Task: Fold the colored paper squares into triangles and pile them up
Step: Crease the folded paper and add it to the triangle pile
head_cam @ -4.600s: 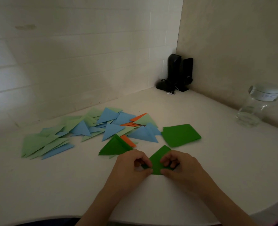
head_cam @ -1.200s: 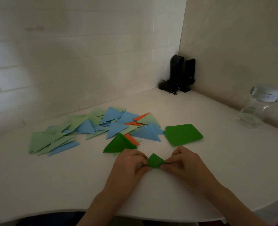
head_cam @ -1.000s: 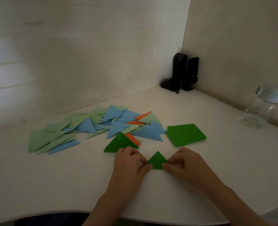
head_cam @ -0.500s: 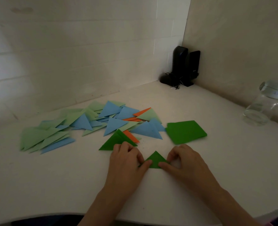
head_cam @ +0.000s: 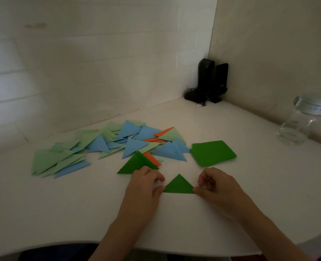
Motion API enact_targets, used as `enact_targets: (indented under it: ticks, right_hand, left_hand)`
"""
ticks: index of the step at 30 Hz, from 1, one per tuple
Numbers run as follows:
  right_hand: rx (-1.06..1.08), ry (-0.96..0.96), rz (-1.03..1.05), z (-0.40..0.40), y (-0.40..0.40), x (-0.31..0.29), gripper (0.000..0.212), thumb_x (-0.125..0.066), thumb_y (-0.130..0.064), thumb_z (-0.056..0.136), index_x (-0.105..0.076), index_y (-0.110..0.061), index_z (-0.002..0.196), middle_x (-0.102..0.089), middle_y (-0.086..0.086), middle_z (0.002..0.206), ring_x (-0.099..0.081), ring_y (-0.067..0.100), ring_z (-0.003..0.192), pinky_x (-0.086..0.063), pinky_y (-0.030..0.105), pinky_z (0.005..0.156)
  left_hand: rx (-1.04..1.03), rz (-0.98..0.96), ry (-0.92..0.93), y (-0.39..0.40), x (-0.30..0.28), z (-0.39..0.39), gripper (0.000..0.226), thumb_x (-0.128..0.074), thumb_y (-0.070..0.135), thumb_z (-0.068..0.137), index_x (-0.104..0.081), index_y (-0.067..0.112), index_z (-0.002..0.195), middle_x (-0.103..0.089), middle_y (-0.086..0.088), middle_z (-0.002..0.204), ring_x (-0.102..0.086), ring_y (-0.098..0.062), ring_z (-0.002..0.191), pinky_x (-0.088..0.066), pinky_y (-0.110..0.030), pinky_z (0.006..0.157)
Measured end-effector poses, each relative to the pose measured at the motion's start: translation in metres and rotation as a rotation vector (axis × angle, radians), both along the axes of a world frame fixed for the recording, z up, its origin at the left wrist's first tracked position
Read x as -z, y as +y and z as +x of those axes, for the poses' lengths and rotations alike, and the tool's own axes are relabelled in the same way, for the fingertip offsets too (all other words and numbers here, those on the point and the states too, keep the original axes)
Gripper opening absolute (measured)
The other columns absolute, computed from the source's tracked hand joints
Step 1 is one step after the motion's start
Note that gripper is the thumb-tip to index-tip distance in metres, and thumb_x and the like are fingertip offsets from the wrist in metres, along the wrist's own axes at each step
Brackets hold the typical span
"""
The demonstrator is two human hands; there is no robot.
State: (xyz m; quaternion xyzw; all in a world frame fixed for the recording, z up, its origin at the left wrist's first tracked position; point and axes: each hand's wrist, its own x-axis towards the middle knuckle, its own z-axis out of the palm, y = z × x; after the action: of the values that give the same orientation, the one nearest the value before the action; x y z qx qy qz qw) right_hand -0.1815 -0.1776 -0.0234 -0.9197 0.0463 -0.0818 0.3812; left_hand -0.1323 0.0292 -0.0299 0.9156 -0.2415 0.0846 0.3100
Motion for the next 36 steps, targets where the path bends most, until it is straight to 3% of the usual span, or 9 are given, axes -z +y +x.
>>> enact_targets:
  ticks: [3,5,8,11,16,19,25,30,36]
  right_hand:
    - [0.019,-0.013,0.000,0.000,0.003,0.001,0.024,-0.077,-0.017,0.073,-0.055,-0.023,0.068,-0.050,-0.007,0.067,-0.046,0.000,0.060,-0.039,0.010,0.061]
    - [0.018,-0.016,-0.002,0.000,0.004,0.000,0.025,-0.077,-0.016,0.073,-0.054,-0.024,0.068,-0.049,-0.007,0.068,-0.044,0.003,0.058,-0.038,0.010,0.061]
    - [0.020,-0.016,-0.006,-0.002,0.005,0.000,0.024,-0.075,-0.017,0.074,-0.053,-0.024,0.069,-0.051,-0.005,0.071,-0.044,0.004,0.061,-0.037,0.010,0.060]
    - [0.031,-0.026,-0.006,-0.003,0.005,0.000,0.021,-0.077,-0.020,0.072,-0.056,-0.023,0.071,-0.054,-0.007,0.070,-0.048,0.002,0.060,-0.038,0.008,0.060]
    - [0.172,-0.239,-0.098,-0.002,-0.019,-0.008,0.026,-0.085,-0.023,0.065,-0.065,-0.021,0.081,-0.064,-0.011,0.080,-0.059,0.001,0.068,-0.040,0.007,0.065]
    - [0.160,-0.379,-0.314,0.009,-0.035,-0.008,0.038,-0.087,-0.023,0.061,-0.070,-0.012,0.094,-0.070,0.003,0.093,-0.067,0.021,0.087,-0.044,0.025,0.083]
    - [0.101,-0.057,-0.462,0.033,-0.037,0.001,0.054,-0.063,-0.054,0.079,-0.054,-0.027,0.125,-0.055,-0.007,0.126,-0.051,0.012,0.113,-0.040,0.031,0.093]
    - [0.177,-0.092,-0.546,0.040,-0.031,0.005,0.033,-0.055,-0.052,0.086,-0.060,-0.034,0.112,-0.059,-0.011,0.114,-0.054,0.013,0.106,-0.034,0.033,0.088]
    - [0.197,-0.316,-0.539,0.042,-0.030,0.016,0.017,-0.058,-0.032,0.086,-0.074,-0.028,0.081,-0.071,-0.010,0.086,-0.066,0.015,0.076,-0.047,0.038,0.072]
  left_hand:
    - [-0.063,0.084,-0.024,-0.018,-0.005,-0.012,0.022,-0.051,0.017,0.095,-0.054,0.022,0.116,-0.047,0.006,0.115,-0.043,-0.009,0.102,-0.037,-0.015,0.081]
    - [-0.106,0.141,-0.018,-0.031,-0.009,-0.018,0.026,-0.047,0.031,0.097,-0.047,0.022,0.122,-0.043,0.002,0.121,-0.042,-0.011,0.106,-0.038,-0.020,0.085]
    - [-0.129,0.207,0.069,-0.042,-0.014,-0.015,0.038,-0.053,0.044,0.091,-0.045,0.020,0.120,-0.042,-0.002,0.123,-0.045,-0.016,0.106,-0.041,-0.024,0.086]
    - [-0.091,0.155,0.207,-0.043,-0.018,-0.007,0.033,-0.063,0.037,0.087,-0.051,0.020,0.113,-0.053,0.000,0.113,-0.052,-0.015,0.102,-0.044,-0.026,0.085]
    - [-0.043,-0.018,0.163,-0.018,-0.018,-0.007,0.013,-0.057,0.025,0.093,-0.058,0.021,0.105,-0.056,0.008,0.097,-0.051,-0.006,0.087,-0.035,-0.009,0.068]
    - [-0.163,-0.065,0.084,0.018,-0.020,0.004,0.018,-0.060,0.024,0.090,-0.060,0.020,0.108,-0.053,0.010,0.093,-0.048,-0.006,0.082,-0.029,-0.005,0.063]
    - [-0.224,-0.113,0.084,0.058,-0.021,0.023,0.015,-0.071,0.021,0.082,-0.061,0.024,0.092,-0.059,0.011,0.078,-0.051,-0.001,0.069,-0.034,-0.014,0.057]
    - [-0.260,-0.069,0.087,0.064,-0.012,0.036,0.017,-0.072,0.023,0.080,-0.059,0.028,0.091,-0.060,0.009,0.079,-0.051,-0.001,0.070,-0.034,-0.013,0.057]
    - [-0.254,-0.108,0.096,0.061,-0.008,0.045,0.024,-0.078,0.019,0.073,-0.060,0.028,0.086,-0.058,0.012,0.078,-0.051,0.000,0.071,-0.032,-0.012,0.058]
